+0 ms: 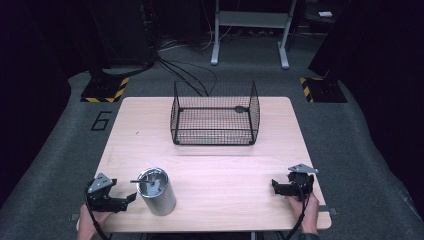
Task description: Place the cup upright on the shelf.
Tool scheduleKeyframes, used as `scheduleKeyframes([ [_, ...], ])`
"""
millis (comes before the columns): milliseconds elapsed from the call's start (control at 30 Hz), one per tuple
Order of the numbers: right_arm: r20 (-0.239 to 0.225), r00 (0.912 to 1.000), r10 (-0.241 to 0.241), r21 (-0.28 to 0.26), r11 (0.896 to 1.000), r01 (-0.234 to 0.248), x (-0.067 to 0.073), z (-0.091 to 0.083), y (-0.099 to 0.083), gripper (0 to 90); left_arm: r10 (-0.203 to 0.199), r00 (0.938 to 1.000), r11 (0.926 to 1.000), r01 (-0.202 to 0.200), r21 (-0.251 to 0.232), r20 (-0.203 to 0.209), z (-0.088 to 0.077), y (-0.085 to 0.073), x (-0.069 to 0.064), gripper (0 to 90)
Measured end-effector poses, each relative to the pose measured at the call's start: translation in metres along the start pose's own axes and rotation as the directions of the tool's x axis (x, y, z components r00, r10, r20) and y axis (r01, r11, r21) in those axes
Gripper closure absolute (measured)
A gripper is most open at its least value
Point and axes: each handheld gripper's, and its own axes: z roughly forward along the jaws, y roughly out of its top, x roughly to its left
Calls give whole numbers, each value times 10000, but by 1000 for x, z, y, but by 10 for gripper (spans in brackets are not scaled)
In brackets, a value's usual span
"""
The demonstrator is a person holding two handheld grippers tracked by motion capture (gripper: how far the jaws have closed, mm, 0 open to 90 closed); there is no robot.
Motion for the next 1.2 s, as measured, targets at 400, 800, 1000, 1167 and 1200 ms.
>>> scheduleKeyframes([
  [400, 5, 10000, 10, -3, 10000, -10, 0, 0, 0, 0, 690, 9848, 9947, -556, -865, 1595, -27, 7, -18, 0],
  [800, 14, 10000, 13, -18, 10000, -13, 0, 0, 0, 0, 1665, 9522, 9795, -1299, -1537, 2560, -42, 19, -38, 0],
  [1000, 12, 10000, 16, -15, 10000, -16, 0, 0, 0, 0, 1997, 9375, 9718, -1522, -1801, 2849, -39, 26, -47, 0],
  [1167, 9, 10000, 13, -5, 10000, -13, 0, 0, 0, 0, 2160, 9277, 9649, -1549, -2122, 3045, -34, 30, -57, 0],
  [1200, 8, 10000, 10, -5, 10000, -10, 0, 0, 0, 0, 2196, 9240, 9648, -1581, -2102, 3132, -34, 31, -58, 0],
])
